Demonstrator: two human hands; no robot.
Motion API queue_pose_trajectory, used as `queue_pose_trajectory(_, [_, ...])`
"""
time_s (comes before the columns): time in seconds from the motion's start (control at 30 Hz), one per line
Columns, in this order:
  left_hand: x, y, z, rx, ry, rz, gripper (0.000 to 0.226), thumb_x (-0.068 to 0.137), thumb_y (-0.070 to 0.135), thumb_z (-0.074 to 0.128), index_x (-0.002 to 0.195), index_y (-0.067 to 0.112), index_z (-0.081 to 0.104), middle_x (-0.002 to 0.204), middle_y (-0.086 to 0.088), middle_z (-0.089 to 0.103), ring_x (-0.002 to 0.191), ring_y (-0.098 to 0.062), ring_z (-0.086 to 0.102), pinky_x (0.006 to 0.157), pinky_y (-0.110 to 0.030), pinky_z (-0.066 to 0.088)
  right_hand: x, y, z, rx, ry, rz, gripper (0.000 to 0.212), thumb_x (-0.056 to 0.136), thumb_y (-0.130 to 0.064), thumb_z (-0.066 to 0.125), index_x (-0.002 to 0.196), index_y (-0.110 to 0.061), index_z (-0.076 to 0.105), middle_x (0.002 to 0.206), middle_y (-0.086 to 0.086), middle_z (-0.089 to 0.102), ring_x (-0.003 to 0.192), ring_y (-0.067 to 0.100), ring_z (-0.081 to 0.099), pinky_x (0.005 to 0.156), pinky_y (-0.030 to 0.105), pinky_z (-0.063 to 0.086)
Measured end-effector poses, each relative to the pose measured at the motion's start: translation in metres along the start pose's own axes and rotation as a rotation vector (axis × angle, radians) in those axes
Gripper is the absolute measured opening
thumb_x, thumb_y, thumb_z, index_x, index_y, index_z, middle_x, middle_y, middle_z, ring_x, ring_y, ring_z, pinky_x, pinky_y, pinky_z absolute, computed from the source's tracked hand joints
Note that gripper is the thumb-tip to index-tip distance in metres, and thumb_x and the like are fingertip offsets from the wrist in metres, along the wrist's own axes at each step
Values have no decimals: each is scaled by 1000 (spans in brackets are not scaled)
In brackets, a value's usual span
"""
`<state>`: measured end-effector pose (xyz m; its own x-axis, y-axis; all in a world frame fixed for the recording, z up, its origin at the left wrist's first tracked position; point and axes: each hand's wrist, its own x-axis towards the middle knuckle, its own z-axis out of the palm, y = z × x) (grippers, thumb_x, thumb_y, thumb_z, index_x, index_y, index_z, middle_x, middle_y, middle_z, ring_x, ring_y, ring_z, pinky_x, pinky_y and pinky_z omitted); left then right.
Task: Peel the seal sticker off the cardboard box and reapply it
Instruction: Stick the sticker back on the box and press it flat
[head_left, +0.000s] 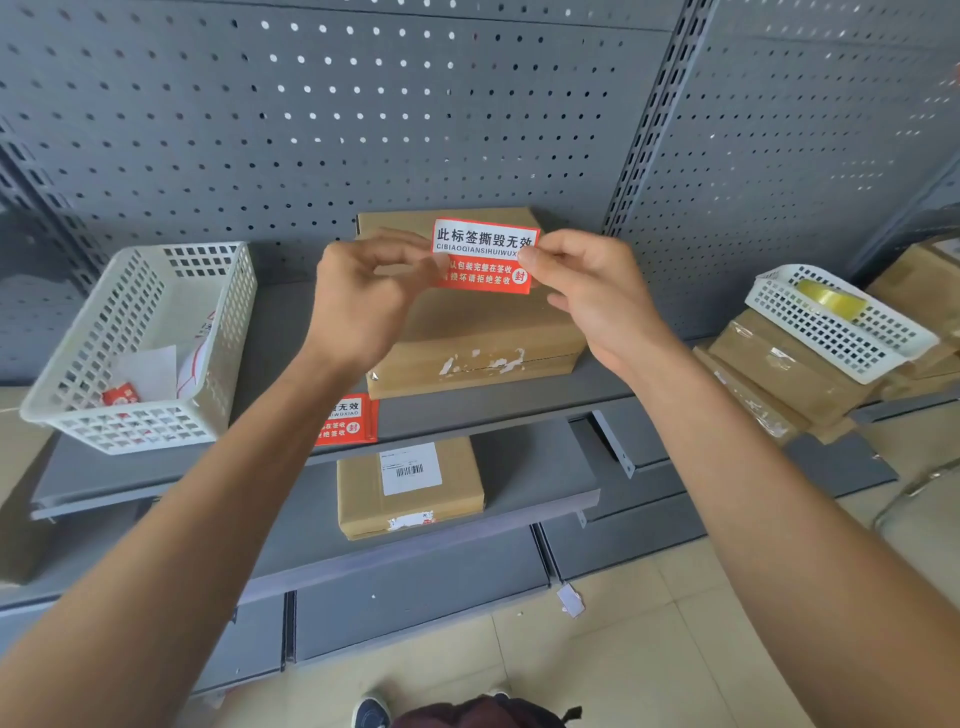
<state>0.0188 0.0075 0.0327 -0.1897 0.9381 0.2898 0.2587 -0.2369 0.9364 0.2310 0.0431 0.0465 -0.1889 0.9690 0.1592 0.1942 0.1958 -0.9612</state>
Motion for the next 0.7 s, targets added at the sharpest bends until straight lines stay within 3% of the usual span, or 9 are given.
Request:
queue_pose_trajectory(0.1, [-6, -1, 2, 33, 40, 28, 9, 87, 24, 78, 80, 29, 80, 105, 4, 72, 94, 2, 62, 83, -20, 47, -1, 0, -3, 12, 18, -40, 4, 93, -15, 69, 94, -15, 73, 91, -5, 75, 80, -5, 68, 75, 10, 53])
queue_pose_trajectory(0.2, [-16, -4, 7, 88, 105, 37, 7, 84, 32, 79, 78, 35, 81, 106, 10, 70, 107, -8, 60, 90, -28, 44, -5, 5, -4, 21, 52, -77, 15, 90, -15, 73, 104, -11, 73, 96, -1, 77, 84, 2, 71, 76, 16, 54])
queue_pose_trajectory(0.3, [-29, -7, 12, 119, 178, 36, 4, 84, 33, 79, 83, 37, 80, 103, 16, 67, 105, -9, 57, 87, -27, 39, -11, 13, -1, 8, 60, -113, 5, 88, -15, 75, 92, -18, 73, 87, -5, 75, 78, 2, 69, 72, 18, 51])
queue_pose_trajectory(0.5, [-48, -14, 21, 137, 243, -17, 7, 81, 37, 81, 88, 38, 80, 103, 18, 67, 105, -13, 60, 85, -31, 42, -25, 31, 5, 25, 39, -146, 15, 88, -14, 74, 79, -26, 70, 80, -4, 73, 75, 10, 66, 74, 29, 52])
queue_pose_trajectory(0.6, [-56, -16, 24, 124, 267, -37, 6, 80, 45, 79, 84, 46, 76, 101, 19, 69, 108, -16, 64, 90, -37, 49, -30, 37, 3, 29, 24, -141, 14, 88, -14, 74, 81, -25, 71, 79, -5, 72, 73, 9, 64, 71, 27, 51])
queue_pose_trajectory(0.7, [-62, -18, 26, 180, 285, -4, 2, 84, 36, 79, 83, 37, 77, 100, 15, 70, 105, -15, 64, 85, -31, 46, -33, 40, 1, 40, 5, -128, 10, 88, -12, 74, 83, -20, 72, 76, -7, 70, 70, 5, 62, 69, 23, 49])
